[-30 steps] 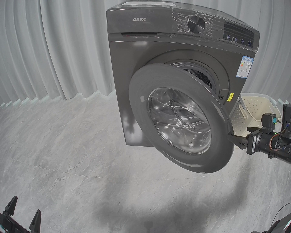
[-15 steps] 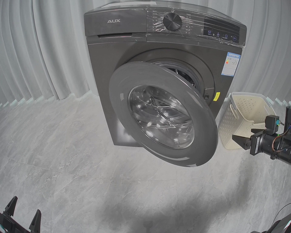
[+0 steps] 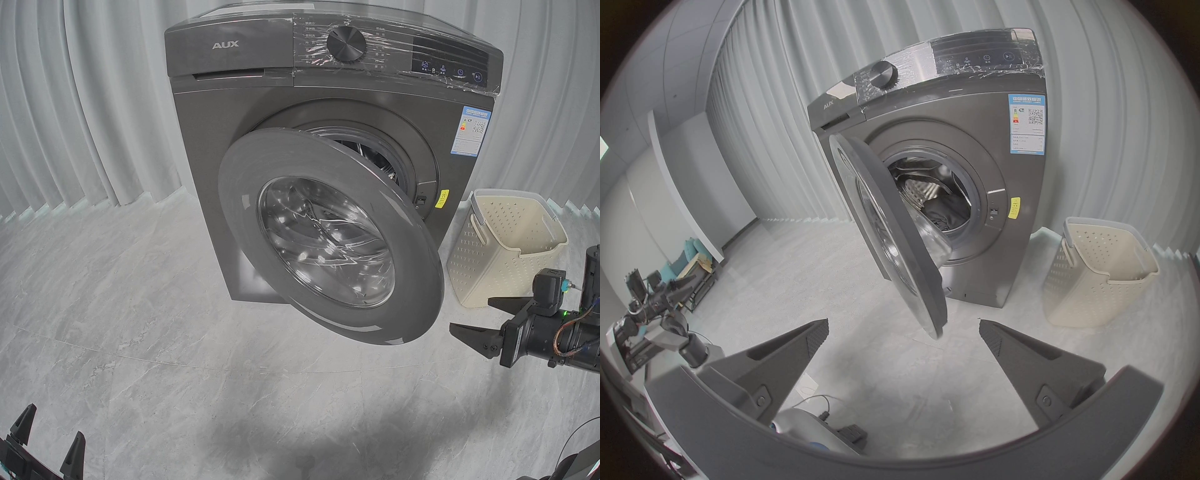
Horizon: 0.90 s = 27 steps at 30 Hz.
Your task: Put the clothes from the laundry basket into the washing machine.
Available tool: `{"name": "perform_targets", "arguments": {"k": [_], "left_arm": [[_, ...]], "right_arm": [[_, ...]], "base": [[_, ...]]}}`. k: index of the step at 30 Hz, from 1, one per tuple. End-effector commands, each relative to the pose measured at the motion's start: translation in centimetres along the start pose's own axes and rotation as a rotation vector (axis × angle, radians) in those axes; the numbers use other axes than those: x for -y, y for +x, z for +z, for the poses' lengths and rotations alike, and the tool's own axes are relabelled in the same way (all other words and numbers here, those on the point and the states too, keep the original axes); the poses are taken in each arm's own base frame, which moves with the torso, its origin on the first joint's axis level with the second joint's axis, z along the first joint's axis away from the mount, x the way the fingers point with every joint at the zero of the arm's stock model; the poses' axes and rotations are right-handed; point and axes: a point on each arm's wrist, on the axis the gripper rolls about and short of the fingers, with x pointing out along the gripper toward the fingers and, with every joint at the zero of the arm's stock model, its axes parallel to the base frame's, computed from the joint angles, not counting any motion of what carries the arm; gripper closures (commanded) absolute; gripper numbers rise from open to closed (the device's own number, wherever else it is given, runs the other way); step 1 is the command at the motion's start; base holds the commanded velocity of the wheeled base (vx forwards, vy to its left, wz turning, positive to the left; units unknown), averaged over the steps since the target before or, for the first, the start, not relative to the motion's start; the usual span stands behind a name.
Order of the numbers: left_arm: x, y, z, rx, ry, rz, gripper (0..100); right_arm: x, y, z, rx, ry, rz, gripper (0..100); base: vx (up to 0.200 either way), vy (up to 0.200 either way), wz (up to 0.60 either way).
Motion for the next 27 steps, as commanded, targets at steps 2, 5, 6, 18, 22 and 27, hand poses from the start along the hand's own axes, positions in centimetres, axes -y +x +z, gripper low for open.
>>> {"name": "perform_targets", "arguments": {"k": [2,5,6,18,22,27], "left_arm": [[0.0,0.0,-0.4,-0.002,0.000,0.001,0],[0.0,0.0,-0.4,-0.002,-0.001,0.001,0],[0.0,0.0,-0.4,-0.002,-0.001,0.001,0],[0.0,0.0,-0.4,-0.002,-0.003,0.001,0],[0.0,0.0,-0.4,-0.002,-0.001,0.001,0],[0.0,0.0,-0.4,-0.002,-0.001,0.001,0]], "right_arm": [[-0.6,1.2,0.3,0.005,0.015,0.032,0],[-0.6,1.3,0.4,0.008,0.015,0.030,0],[-0.6,2.7,0.4,0.029,0.016,0.024,0],[0.0,6.8,0.5,0.082,0.021,-0.051,0],[0.8,6.7,1.1,0.125,0.027,-0.103,0],[1.8,6.4,1.0,0.129,0.034,-0.148,0]], "base": [[0.000,0.000,0.00],[0.000,-0.067,0.00],[0.000,-0.200,0.00],[0.000,-0.117,0.00],[0.000,0.000,0.00],[0.000,0.000,0.00]]}}
